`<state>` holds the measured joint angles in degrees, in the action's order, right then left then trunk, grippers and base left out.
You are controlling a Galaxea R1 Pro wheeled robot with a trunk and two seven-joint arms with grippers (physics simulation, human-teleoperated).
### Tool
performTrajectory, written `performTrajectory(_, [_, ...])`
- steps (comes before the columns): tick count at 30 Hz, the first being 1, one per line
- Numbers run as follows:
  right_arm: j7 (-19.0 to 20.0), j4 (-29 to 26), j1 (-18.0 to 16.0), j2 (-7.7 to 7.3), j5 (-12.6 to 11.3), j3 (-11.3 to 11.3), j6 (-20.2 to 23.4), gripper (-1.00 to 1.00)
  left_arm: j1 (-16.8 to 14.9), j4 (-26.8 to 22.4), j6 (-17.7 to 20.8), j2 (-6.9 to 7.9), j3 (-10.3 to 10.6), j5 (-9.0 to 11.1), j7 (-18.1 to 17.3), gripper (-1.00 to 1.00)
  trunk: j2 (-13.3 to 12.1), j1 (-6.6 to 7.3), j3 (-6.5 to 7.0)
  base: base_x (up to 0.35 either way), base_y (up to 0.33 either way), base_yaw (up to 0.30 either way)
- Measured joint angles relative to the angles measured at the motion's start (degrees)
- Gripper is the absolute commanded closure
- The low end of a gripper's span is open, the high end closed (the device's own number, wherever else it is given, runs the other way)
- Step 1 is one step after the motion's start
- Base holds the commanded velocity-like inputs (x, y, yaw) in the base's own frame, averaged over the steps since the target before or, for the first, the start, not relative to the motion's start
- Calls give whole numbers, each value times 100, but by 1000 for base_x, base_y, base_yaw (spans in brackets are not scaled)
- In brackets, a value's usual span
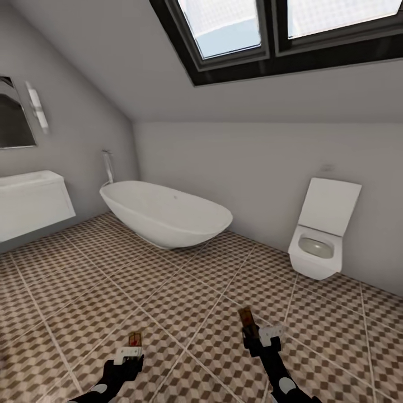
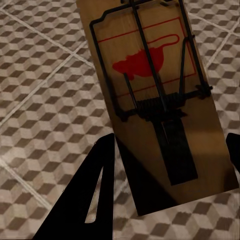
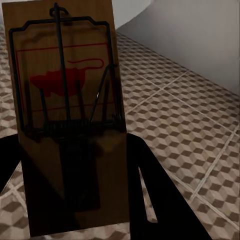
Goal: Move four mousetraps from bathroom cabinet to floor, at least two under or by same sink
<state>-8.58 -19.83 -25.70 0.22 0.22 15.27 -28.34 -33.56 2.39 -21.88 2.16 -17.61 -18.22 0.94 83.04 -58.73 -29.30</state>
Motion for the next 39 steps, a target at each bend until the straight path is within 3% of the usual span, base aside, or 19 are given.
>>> performTrajectory(39, [0,0,0,-1,3,0,0,100,18,0,1,0,0,0,0,100,0,0,-113,0,0,264])
